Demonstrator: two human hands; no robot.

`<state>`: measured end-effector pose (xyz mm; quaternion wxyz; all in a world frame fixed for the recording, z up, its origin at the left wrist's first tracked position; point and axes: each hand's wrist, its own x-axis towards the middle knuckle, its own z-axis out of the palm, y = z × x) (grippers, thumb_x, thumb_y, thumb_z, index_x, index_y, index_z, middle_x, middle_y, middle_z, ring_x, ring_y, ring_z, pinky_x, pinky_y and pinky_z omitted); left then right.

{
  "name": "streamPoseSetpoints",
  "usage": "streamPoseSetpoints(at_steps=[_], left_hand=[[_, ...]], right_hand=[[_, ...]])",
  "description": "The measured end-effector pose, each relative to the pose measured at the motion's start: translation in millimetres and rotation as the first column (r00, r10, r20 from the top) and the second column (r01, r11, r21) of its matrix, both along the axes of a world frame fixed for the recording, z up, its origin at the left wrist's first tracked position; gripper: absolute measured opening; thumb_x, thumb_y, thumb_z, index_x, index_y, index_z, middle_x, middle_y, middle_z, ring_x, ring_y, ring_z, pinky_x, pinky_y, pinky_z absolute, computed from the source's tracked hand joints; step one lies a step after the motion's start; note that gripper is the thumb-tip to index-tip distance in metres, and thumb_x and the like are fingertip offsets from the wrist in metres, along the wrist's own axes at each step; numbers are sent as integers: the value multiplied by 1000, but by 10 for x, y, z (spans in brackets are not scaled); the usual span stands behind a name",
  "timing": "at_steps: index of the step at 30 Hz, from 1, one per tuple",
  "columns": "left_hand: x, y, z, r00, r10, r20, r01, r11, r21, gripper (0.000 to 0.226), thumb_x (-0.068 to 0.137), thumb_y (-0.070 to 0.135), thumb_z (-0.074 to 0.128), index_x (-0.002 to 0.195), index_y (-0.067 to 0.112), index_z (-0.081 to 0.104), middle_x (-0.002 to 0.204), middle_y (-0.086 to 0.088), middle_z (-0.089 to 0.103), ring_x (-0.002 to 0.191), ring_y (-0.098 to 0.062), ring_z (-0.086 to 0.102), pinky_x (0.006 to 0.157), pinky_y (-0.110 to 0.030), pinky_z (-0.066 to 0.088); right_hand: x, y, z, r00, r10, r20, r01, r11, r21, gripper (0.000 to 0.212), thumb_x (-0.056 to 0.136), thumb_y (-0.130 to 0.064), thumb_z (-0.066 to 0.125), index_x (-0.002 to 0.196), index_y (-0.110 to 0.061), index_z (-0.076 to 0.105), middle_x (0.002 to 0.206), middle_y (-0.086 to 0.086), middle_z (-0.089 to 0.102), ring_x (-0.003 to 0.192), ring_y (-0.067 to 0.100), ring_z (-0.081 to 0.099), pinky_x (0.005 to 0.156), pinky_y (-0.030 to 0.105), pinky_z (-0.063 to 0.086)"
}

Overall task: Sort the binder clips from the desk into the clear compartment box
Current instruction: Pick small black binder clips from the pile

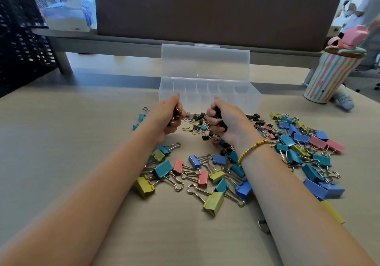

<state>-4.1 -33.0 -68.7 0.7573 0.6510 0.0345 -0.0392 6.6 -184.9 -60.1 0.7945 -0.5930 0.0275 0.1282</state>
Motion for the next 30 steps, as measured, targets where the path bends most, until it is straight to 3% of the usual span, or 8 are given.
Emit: streamPoseSetpoints(at_steps=[3, 6, 8, 11, 18, 22, 25, 30], left_hand=[[-23, -4, -22, 984, -25, 178, -85, 807, 584, 30, 99, 29, 39, 84, 14, 60, 64, 1, 53, 41, -2, 43, 43, -15, 38], [-73, 25, -74, 942, -195, 273, -196, 337, 921, 29, 97, 29, 43, 121, 21, 57, 103, -1, 65, 79, -11, 58, 75, -25, 47], [-86, 42, -80, 947, -239, 214, -177, 167, 970, 33, 97, 32, 44, 128, 29, 52, 127, 2, 58, 108, -16, 55, 90, -31, 46], [-97, 47, -64, 946, -295, 135, -110, 102, 989, 34, 95, 35, 46, 129, 29, 50, 127, 0, 58, 113, -17, 53, 92, -31, 45], [-85, 24, -66, 923, -368, 116, -154, -76, 985, 28, 97, 32, 43, 120, 18, 49, 117, -5, 60, 103, -20, 56, 81, -29, 45], [-85, 31, -46, 925, -377, 53, -80, -57, 995, 26, 97, 30, 43, 111, 12, 54, 107, -8, 62, 92, -19, 55, 75, -28, 43], [-90, 48, -62, 936, -347, 62, -41, 69, 997, 23, 96, 27, 44, 107, 10, 54, 103, -8, 62, 85, -16, 53, 72, -25, 42], [-90, 9, 11, 986, -151, 76, 48, 680, 732, 18, 97, 20, 39, 85, 12, 50, 63, 1, 51, 50, -8, 43, 46, -18, 35]], right_hand=[[-37, 21, 10, 985, 51, 165, 39, 866, -498, 17, 96, -11, 38, 93, -13, 54, 63, -2, 48, 44, 8, 39, 34, 16, 27], [-59, 37, -21, 916, 279, 288, 129, 474, -871, 18, 96, -16, 41, 110, -16, 51, 82, 0, 56, 64, 14, 51, 54, 24, 40], [-76, 34, -58, 863, 435, 256, 189, 193, -963, 23, 97, -20, 42, 119, -19, 49, 106, 6, 60, 90, 21, 56, 70, 30, 44], [-107, 35, -41, 816, 548, 181, 224, -11, -975, 33, 97, -20, 43, 130, -25, 44, 126, 7, 56, 110, 25, 52, 77, 30, 38], [-145, 102, 7, 781, 617, 100, 262, -177, -949, 32, 97, -16, 41, 128, -26, 45, 123, 8, 57, 103, 24, 54, 74, 32, 39], [-168, 118, 36, 778, 622, 81, 248, -187, -950, 24, 98, -21, 43, 122, -21, 45, 116, 8, 59, 91, 22, 50, 71, 31, 38], [-189, 114, 51, 781, 621, 72, 243, -194, -950, 24, 98, -24, 42, 122, -19, 44, 115, 8, 59, 94, 23, 52, 70, 31, 37], [-168, 142, 8, 800, 598, 49, 235, -237, -943, 23, 98, -18, 39, 120, -12, 44, 99, 7, 58, 82, 22, 49, 68, 31, 38]])
